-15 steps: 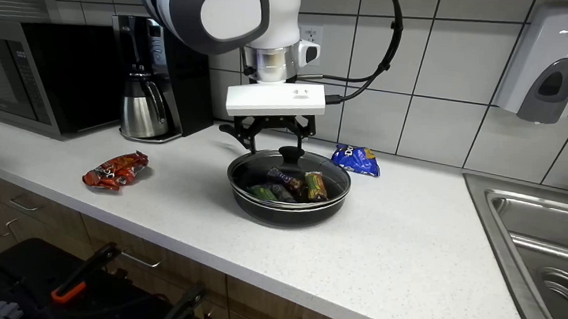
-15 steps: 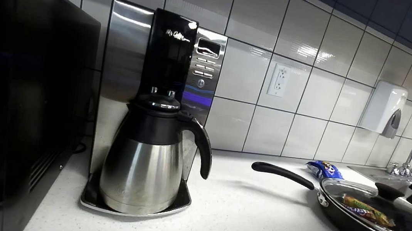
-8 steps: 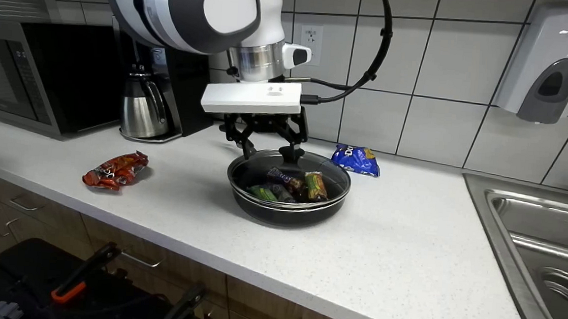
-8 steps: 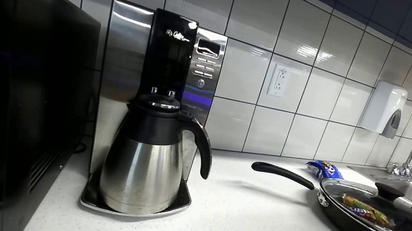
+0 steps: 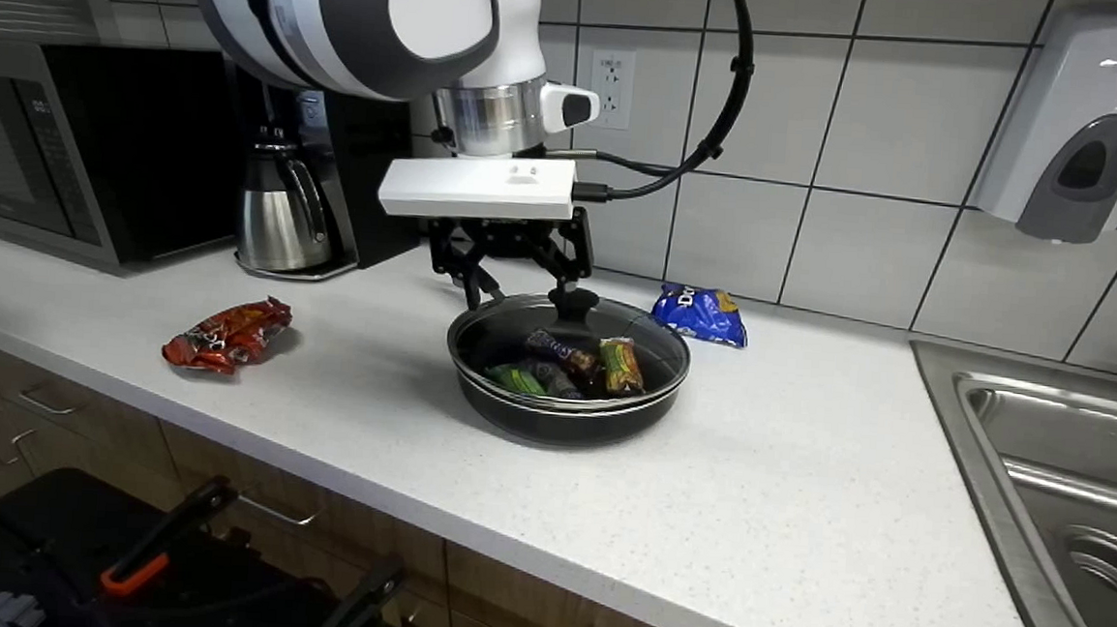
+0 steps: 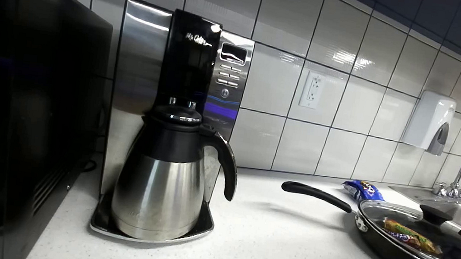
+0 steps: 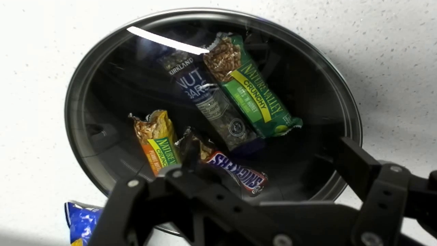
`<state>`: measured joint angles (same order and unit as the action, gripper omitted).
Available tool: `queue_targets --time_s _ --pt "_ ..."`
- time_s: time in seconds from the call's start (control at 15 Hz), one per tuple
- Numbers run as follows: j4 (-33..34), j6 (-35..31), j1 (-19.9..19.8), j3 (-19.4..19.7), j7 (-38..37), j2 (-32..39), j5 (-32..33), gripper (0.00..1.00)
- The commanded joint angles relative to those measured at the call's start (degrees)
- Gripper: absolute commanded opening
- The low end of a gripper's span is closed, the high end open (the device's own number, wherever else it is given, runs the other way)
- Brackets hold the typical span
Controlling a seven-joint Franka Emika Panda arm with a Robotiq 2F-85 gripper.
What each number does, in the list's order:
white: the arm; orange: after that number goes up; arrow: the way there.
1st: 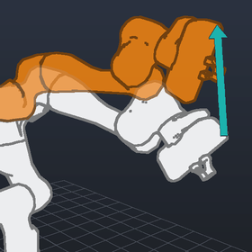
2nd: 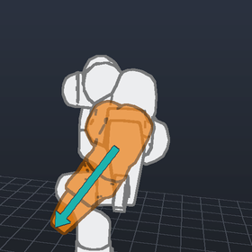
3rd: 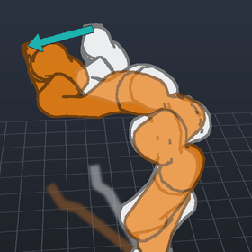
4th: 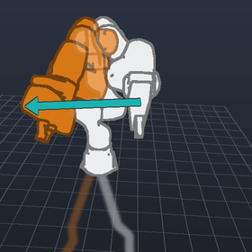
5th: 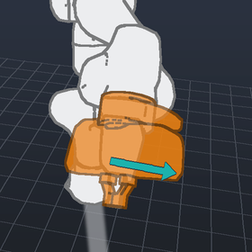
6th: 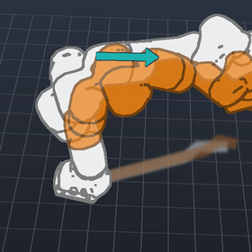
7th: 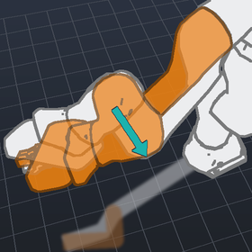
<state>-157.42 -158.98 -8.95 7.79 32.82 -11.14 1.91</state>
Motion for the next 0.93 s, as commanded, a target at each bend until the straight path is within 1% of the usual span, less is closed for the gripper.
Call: queue_targets --time_s 0.0,0.07,0.27,0.53,0.67,0.87 --pt "0.01 0.12 1.53 1.66 -0.77 -0.11 0.95 1.00" --pt "0.50 2.45 0.33 0.60 -4.35 -0.36 3.24 1.00" --pt "0.20 4.38 0.78 0.48 -7.89 -2.03 3.46 1.00" --pt "-0.02 7.79 3.16 1.48 -7.34 -3.36 -1.18 1.00" --pt "-0.03 10.68 4.69 1.94 -6.50 -4.13 -4.65 1.00" --pt "-0.04 14.34 5.40 1.71 -7.11 -4.92 -5.81 1.00"
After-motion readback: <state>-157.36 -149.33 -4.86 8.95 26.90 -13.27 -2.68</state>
